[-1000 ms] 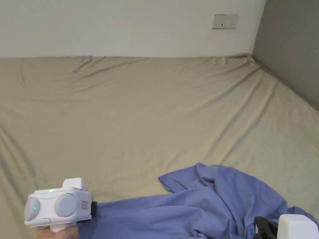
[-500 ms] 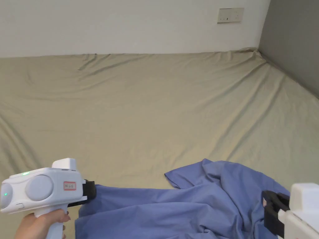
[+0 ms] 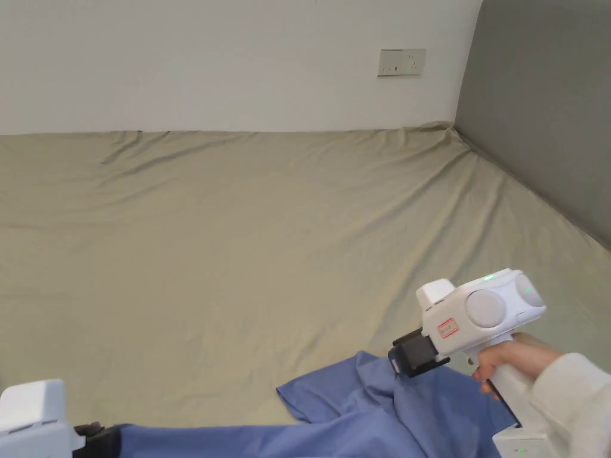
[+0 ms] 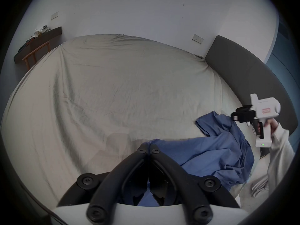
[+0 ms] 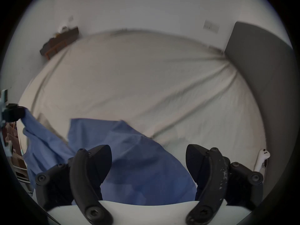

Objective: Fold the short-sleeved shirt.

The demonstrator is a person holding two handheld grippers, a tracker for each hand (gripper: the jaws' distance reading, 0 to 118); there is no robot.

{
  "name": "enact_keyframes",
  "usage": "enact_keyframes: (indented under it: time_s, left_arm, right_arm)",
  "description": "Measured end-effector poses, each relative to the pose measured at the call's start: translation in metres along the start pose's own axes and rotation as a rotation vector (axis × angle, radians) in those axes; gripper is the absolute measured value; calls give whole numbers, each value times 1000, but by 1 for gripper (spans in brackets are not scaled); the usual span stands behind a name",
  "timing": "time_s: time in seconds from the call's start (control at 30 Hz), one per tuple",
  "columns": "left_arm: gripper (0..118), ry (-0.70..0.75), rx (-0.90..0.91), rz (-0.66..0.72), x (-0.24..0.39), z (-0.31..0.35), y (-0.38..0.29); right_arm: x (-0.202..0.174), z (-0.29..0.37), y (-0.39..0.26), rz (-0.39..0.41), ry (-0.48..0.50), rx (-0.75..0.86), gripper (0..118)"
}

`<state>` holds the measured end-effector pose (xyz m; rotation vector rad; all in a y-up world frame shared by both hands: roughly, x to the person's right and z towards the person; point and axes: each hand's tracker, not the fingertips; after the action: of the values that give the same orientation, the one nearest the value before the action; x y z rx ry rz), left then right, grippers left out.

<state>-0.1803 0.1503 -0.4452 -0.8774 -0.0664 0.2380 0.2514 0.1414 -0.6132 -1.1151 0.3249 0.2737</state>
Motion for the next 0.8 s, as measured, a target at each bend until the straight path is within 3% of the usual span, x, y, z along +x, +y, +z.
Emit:
enact_keyframes:
  time_s: [0.03,0.07,0.1,0.13,0.2,0.27,0.33,0.47,0.57,0.73,0.8]
  left_arm:
    - [0,3,-4,-1,0,1,-1]
    - [0,3,-6,-6,0,-1,-2]
    - [0,4,-12,-10,0,-2,-2]
    - [0,8,-18,-9,-1,-3,-2]
    - [0,5,-17,-12,2,0,-2]
    - [0,4,-17,-16,2,1,-1]
    - [0,4,-14,-9,1,8,-1]
    - [0,5,7,-17,3,18,7]
    - [0,15,35,-22,2,32,19]
    - [0,33,100,-25,7,64,52]
    - [0,44,145,-18,8,79,71]
  right_arm:
    - [-2,-9,3,-9,10,-42,84]
    - [-5,-13,2,-39,24,-91,64]
    - [20,-44,-15,-36,32,-125,36]
    - [16,-45,-22,-53,31,-135,8]
    - [10,-33,-30,-40,23,-59,7]
    - [41,-52,-21,-37,39,-62,6]
    - [55,-48,-20,-105,66,-70,5]
    - [71,-31,-9,-160,112,-13,5]
    - [68,4,-3,-213,167,76,5]
    - [76,78,4,-231,127,207,5]
    - [58,125,-1,-270,141,264,5]
